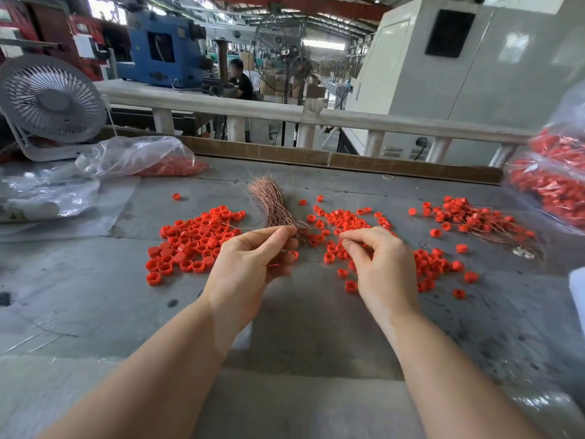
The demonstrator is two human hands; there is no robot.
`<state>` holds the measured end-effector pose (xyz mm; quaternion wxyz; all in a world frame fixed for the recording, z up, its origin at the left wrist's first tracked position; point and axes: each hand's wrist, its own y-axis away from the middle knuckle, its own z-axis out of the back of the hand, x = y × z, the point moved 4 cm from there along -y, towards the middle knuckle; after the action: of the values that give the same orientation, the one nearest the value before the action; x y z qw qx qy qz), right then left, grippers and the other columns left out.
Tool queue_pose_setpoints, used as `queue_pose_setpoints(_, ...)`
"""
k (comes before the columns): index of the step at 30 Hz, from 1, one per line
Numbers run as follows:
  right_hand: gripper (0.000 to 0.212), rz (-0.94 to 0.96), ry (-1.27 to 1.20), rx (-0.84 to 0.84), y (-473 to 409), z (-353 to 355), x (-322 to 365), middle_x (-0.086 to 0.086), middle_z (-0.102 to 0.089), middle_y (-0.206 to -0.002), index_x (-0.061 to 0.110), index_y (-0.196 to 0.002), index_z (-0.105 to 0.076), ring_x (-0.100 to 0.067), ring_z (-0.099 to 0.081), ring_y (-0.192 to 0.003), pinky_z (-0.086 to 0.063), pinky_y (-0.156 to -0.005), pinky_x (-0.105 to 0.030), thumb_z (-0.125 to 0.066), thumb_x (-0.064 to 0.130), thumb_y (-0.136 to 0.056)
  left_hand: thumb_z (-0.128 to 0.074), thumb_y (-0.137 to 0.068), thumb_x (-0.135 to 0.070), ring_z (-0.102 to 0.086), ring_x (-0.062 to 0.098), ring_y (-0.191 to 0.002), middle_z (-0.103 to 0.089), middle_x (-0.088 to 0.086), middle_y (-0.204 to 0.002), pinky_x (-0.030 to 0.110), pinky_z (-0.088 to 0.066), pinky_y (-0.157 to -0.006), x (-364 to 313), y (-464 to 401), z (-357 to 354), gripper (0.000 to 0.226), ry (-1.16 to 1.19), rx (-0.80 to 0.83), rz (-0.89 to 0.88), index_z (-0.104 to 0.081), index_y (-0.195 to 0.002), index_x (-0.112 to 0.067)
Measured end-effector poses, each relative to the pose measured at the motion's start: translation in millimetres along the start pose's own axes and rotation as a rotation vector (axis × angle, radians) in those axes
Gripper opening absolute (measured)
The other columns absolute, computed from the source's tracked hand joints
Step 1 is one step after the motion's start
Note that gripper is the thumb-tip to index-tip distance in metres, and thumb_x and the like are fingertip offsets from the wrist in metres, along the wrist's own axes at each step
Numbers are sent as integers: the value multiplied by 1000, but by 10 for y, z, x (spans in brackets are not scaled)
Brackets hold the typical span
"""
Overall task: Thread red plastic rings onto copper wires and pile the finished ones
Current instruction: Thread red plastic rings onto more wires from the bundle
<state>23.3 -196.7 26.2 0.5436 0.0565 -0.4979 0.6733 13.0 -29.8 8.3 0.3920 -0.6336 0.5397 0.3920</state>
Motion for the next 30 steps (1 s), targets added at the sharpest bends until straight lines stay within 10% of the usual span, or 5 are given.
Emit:
queue_pose_setpoints(9, 28, 37, -2, -126, -3, 91, 49, -1, -62, -94, 10, -106, -69, -19, -58, -82, -47, -78, -30, -60, -3, -84, -57, -87, -12, -60, 7, -56, -69, -1, -70, 19, -48, -50, -2, 17, -1, 25, -30, 21, 5, -76, -73, -17)
queue_pose_setpoints(13, 40, 207, -115, 99, 88, -49, 203, 6, -62, -94, 13, -112, -66, 1, -53, -71, -46, -76, -17, -57, -9, -80, -58, -86, -14, -57, 6, -55, -70, -1, -74, 15, -43, -45, 4, 40, -34, 21, -69, 53, 6, -77, -77, -18)
queue_pose_setpoints(30, 8, 320, 128, -68, 69, 49, 225, -2, -64, -82, 10, -82, -66, -26, -59, -82, -44, -76, -38, -59, 9, -83, -58, -86, -17, -51, 3, -47, -67, -5, -68, 13, -39, -44, -32, 46, -27, 23, -65, 28, -32, -77, -76, -23)
